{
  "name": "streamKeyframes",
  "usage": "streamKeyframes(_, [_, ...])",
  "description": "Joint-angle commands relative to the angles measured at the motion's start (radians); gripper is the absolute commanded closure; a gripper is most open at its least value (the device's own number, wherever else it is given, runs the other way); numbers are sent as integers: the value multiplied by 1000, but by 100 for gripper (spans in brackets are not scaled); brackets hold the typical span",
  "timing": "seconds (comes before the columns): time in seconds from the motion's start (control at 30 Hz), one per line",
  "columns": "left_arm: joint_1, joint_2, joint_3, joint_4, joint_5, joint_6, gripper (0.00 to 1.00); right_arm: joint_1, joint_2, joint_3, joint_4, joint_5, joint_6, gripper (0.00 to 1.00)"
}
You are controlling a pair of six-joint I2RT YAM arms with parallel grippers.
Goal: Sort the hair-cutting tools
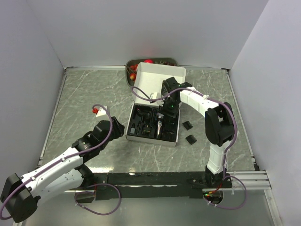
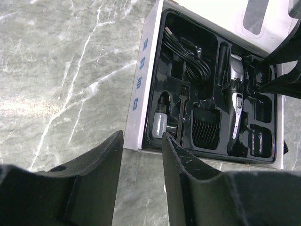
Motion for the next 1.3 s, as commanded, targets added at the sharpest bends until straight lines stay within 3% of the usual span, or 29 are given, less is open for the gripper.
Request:
streamKeyframes(0.0, [-1, -2, -4, 40, 13, -2, 56, -8, 11, 20, -6, 9, -6, 47])
streamKeyframes(0.53, [1, -5, 2, 38, 20, 0, 56, -17, -5, 35, -25, 33, 1, 46])
streamKeyframes(1.27, [-1, -3, -2, 40, 34, -11, 55, -14, -54, 64, -42, 55, 26, 34])
